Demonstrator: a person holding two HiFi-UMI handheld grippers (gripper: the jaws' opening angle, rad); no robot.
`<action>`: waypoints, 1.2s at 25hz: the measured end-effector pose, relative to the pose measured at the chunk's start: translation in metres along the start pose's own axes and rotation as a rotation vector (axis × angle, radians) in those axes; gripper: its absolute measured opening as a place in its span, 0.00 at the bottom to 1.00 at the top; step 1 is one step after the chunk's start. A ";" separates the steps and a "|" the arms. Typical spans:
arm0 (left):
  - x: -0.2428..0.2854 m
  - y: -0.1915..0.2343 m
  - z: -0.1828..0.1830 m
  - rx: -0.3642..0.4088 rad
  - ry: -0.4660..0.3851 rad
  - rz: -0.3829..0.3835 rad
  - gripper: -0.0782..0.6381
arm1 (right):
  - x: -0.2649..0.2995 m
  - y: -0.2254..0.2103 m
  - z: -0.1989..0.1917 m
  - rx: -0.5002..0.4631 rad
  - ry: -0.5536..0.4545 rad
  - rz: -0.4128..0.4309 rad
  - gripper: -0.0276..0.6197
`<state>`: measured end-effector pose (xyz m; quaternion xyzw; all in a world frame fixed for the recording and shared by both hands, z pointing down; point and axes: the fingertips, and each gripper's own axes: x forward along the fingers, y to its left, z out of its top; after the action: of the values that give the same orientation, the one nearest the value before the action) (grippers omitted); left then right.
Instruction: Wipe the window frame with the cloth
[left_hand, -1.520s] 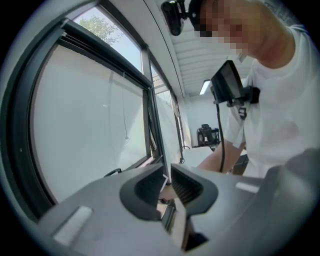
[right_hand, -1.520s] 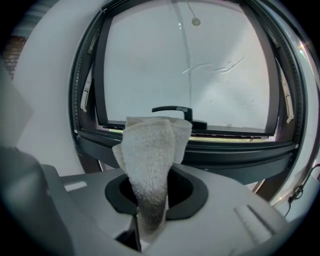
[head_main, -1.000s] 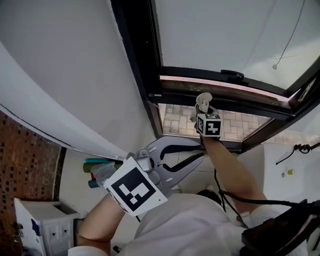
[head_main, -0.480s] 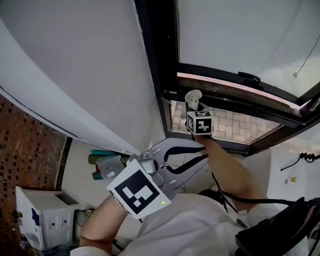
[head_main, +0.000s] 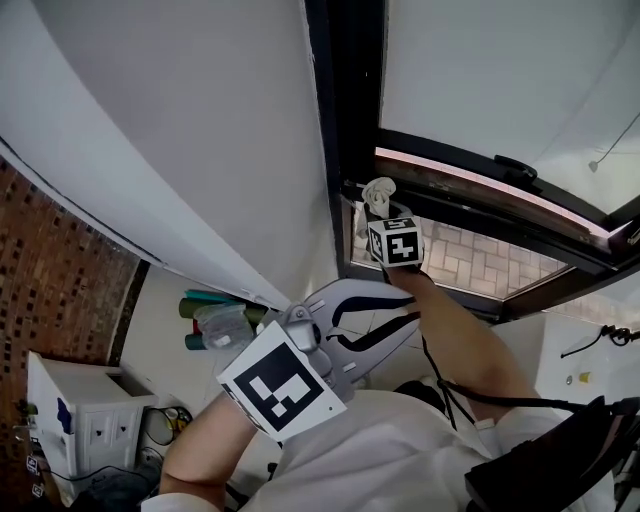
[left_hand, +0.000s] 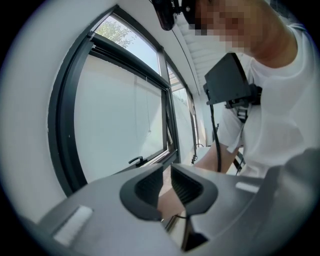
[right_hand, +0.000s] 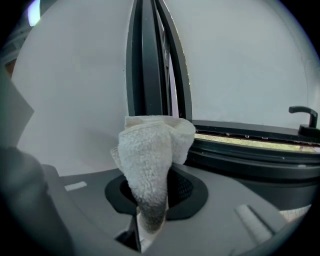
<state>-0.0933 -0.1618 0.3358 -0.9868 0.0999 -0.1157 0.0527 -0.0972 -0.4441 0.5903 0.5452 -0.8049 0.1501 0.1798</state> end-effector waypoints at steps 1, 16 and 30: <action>-0.001 0.000 0.000 0.000 -0.001 0.002 0.21 | -0.002 0.000 0.000 -0.014 0.007 0.006 0.16; 0.001 -0.014 0.020 0.048 -0.086 -0.023 0.21 | -0.045 0.042 0.031 -0.955 0.338 0.222 0.16; 0.000 -0.036 0.028 0.070 -0.065 -0.077 0.21 | -0.071 0.041 0.189 -1.102 0.318 0.162 0.16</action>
<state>-0.0799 -0.1246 0.3136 -0.9908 0.0559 -0.0891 0.0857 -0.1352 -0.4529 0.3883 0.2784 -0.7666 -0.1978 0.5437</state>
